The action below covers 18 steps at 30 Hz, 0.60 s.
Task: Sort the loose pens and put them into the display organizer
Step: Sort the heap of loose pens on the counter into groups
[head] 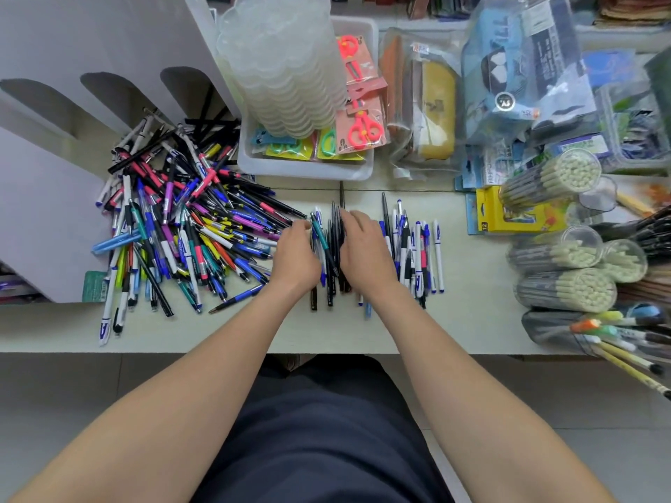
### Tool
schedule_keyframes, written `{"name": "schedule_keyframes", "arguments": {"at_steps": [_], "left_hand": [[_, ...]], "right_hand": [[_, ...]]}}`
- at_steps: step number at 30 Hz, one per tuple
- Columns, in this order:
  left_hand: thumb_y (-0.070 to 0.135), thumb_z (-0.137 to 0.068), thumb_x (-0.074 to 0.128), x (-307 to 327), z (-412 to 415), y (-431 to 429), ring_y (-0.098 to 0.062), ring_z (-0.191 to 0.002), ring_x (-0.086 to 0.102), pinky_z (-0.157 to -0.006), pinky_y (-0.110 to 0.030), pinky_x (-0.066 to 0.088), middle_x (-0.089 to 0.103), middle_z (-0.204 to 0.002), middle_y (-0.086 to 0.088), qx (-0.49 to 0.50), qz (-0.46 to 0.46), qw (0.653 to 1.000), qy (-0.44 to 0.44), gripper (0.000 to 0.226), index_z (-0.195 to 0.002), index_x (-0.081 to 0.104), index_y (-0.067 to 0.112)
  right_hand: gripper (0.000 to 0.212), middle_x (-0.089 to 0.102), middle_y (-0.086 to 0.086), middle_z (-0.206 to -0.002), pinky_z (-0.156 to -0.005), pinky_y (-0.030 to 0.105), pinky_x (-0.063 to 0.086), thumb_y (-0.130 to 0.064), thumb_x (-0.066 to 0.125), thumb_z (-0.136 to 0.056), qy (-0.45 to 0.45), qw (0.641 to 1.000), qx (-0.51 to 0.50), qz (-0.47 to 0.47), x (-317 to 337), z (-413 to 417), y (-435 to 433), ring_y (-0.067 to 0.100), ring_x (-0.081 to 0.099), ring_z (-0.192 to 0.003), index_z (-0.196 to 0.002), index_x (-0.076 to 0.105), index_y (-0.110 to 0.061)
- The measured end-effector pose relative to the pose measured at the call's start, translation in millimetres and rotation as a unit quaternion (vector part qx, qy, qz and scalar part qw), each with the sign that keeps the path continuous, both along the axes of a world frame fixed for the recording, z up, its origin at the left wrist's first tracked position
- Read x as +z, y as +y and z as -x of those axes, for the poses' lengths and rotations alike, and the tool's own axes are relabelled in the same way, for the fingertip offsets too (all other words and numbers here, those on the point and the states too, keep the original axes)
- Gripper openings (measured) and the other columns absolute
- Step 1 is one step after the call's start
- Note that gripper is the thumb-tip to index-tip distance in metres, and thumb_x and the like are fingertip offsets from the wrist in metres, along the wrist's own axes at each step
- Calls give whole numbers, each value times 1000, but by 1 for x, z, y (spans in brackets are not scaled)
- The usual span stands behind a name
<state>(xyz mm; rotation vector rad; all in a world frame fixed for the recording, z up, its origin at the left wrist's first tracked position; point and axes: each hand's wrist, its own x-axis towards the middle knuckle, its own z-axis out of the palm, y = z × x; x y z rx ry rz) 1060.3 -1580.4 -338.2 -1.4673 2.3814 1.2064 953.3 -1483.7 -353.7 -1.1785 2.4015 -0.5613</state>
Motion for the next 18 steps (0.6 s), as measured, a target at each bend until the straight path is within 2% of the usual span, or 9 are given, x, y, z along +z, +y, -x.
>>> {"name": "schedule_keyframes", "arguments": {"at_steps": [1, 3, 6, 8, 12, 14, 16, 18], "left_hand": [[-8, -91, 59, 0, 0, 1, -33, -133, 50, -104, -37, 42, 49, -144, -17, -22, -10, 1000, 5, 68, -155, 42, 10], [-7, -94, 56, 1, 0, 2, -35, -131, 51, -104, -33, 40, 39, -147, -16, -59, -35, 998, 13, 76, -163, 33, 15], [1, -100, 59, -4, 3, 0, -32, -135, 51, -110, -30, 37, 38, -151, -13, -63, -20, 998, 17, 71, -164, 33, 16], [12, -101, 64, -8, 5, 0, -29, -138, 50, -108, -25, 34, 42, -151, -12, -42, 1, 999, 26, 64, -161, 41, 15], [25, -91, 81, -10, 8, 4, -24, -126, 54, -95, -22, 32, 48, -142, -9, 18, 26, 999, 39, 67, -150, 51, 14], [19, -89, 84, -9, 8, 5, -23, -123, 54, -95, -22, 33, 47, -141, -8, 13, 34, 999, 36, 68, -148, 52, 15], [12, -86, 86, -8, 7, 3, -20, -121, 57, -102, -24, 39, 48, -137, -4, -4, 23, 999, 42, 70, -147, 53, 18], [9, -84, 86, -8, 3, 0, -21, -117, 61, -104, -33, 49, 55, -134, -1, -26, 18, 998, 51, 69, -146, 56, 19]], "right_hand": [[63, 52, 15, -149, -106, 45, 47, 4, 58, -92, 22, 998, 45, -31, 0, 5, -4, 35, 50, -128, -153, 46, -5], [57, 55, 8, -148, -104, 43, 44, -2, 59, -92, 81, 988, 103, -82, -2, 8, -9, 33, 49, -127, -148, 52, -9], [31, 69, 1, -122, -94, 42, 41, -10, 59, -92, 142, 980, 113, -76, -2, 1, 0, 30, 52, -114, -122, 68, -14], [26, 72, 3, -112, -90, 46, 43, -10, 60, -91, 131, 986, 91, -48, -4, -8, 11, 32, 55, -107, -115, 70, -13], [31, 75, 8, -105, -90, 48, 47, -7, 61, -92, 76, 997, 30, -3, -8, -15, 27, 35, 59, -102, -121, 70, -9], [37, 73, 11, -113, -95, 48, 50, -3, 61, -93, 36, 999, 2, 22, -9, -17, 31, 36, 62, -106, -130, 67, -5], [48, 67, 14, -127, -105, 49, 50, -1, 61, -91, 3, 999, -17, 42, -8, -19, 34, 34, 60, -118, -139, 61, -2], [65, 57, 14, -144, -111, 52, 47, -12, 65, -85, -23, 999, 10, 42, -4, -19, 37, 34, 51, -132, -149, 53, -5]]}}
